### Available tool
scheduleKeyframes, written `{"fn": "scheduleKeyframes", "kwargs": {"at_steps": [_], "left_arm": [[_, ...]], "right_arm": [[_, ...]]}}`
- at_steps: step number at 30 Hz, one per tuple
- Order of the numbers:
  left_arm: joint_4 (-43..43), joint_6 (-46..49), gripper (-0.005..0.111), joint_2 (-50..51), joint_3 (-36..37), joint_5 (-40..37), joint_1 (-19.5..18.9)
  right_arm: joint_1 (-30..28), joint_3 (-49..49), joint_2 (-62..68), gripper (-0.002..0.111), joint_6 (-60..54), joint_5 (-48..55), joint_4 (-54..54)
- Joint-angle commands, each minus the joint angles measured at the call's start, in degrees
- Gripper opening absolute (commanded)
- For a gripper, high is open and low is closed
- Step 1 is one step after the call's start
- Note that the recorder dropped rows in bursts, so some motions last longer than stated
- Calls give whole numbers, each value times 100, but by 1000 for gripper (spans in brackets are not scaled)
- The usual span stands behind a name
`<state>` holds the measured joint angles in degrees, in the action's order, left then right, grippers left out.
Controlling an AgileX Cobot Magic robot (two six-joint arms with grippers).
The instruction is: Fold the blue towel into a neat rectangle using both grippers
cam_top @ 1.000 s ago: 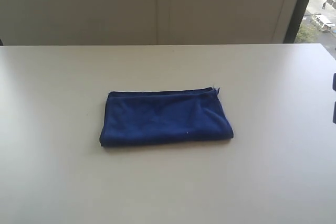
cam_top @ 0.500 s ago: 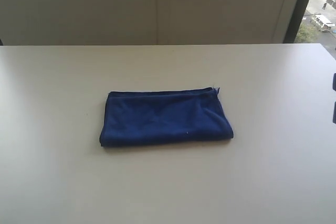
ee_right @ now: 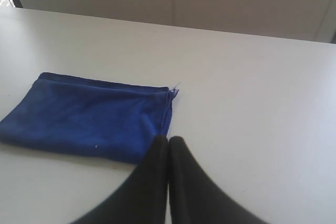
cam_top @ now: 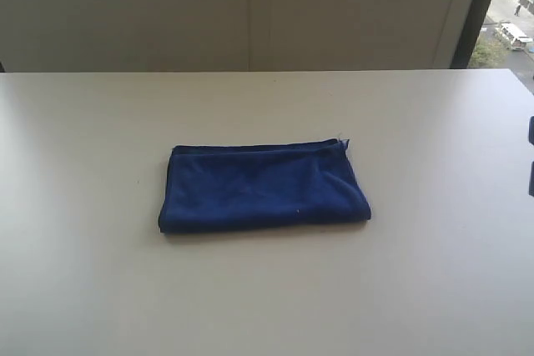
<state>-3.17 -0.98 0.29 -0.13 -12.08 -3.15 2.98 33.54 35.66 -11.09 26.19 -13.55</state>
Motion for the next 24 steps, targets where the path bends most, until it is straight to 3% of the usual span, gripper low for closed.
{"fn": "scheduleKeyframes", "kwargs": {"at_steps": [1, 19, 24], "left_arm": [[8, 21, 0, -29, 13, -1, -17], [8, 21, 0, -29, 13, -1, -17], [8, 21, 0, -29, 13, -1, -17]], "right_arm": [[-15, -37, -21, 0, -72, -59, 38], [-15, -37, -21, 0, -72, -59, 38], [-33, -62, -21, 0, -72, -461, 97]]}}
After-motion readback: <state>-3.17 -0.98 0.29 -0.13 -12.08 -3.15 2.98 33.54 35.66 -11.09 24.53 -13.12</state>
